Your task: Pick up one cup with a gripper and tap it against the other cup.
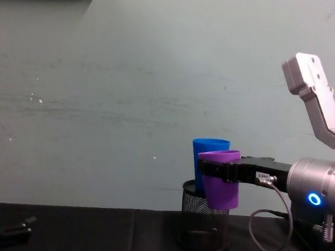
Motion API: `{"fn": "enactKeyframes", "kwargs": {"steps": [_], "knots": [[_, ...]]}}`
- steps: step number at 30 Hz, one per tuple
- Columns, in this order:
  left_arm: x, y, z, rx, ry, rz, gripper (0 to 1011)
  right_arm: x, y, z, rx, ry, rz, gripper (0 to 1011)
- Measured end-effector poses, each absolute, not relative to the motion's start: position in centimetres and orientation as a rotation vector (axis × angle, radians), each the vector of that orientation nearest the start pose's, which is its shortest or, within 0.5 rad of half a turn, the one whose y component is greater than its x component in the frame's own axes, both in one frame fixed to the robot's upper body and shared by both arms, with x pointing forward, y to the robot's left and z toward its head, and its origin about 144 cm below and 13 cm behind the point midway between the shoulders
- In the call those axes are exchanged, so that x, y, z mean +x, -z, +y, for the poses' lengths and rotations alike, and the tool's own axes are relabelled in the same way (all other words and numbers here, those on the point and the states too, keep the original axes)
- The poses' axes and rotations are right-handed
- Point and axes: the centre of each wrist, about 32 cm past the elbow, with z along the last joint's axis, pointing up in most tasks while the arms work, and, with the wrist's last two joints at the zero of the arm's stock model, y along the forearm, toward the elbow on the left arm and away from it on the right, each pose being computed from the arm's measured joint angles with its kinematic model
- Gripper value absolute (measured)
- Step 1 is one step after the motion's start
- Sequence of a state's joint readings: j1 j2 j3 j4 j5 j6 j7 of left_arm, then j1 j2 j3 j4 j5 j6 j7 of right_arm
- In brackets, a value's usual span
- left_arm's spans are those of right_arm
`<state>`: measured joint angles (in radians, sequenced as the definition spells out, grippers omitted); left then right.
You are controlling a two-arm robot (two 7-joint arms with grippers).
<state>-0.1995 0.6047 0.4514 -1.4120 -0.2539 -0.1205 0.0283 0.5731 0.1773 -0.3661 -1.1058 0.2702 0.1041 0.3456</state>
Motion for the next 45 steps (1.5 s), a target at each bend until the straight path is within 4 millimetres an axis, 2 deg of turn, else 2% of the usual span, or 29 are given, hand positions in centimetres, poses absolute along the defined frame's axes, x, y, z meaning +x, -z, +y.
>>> {"fn": "enactKeyframes", "kwargs": {"steps": [45], "knots": [[48.86, -113.98, 30.97, 0.304, -1.248, -0.285, 1000, 60.49, -120.69, -20.26, -0.102, 0.990, 0.007, 735]]}}
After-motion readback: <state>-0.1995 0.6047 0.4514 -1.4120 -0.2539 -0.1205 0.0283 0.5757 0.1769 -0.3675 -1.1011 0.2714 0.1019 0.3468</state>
